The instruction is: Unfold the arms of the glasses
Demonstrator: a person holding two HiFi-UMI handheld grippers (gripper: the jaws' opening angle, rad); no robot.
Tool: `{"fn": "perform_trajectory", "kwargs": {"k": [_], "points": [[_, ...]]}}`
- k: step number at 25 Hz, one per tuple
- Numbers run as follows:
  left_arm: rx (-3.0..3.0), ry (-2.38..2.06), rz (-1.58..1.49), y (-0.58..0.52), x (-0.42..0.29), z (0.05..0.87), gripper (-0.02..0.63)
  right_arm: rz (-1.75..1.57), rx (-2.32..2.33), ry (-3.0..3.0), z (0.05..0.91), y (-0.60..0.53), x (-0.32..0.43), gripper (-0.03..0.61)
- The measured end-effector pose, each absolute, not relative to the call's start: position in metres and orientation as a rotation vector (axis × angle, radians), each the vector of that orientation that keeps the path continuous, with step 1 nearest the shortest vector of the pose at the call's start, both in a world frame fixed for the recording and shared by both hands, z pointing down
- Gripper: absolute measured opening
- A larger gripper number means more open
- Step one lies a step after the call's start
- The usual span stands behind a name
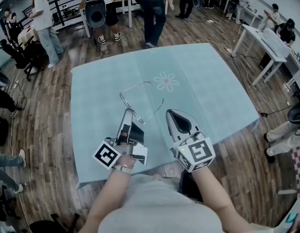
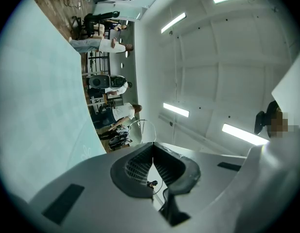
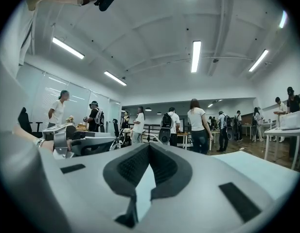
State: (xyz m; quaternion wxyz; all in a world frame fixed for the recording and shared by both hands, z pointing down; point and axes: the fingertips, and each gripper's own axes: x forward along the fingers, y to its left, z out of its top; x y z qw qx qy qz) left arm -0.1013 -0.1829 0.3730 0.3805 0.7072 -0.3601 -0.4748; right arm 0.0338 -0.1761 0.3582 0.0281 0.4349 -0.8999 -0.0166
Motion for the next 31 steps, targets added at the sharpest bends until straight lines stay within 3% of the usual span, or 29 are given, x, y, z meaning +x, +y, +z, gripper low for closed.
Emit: {"fn": "perform_trajectory", "kwargs": {"k": [31], "points": [[1.81,-0.905,-1.228,-0.1776,-0.0994,0.3651,0.011,-0.055,1.355,-2.746,0.3618,-0.1703,0.0342,0.006]]}}
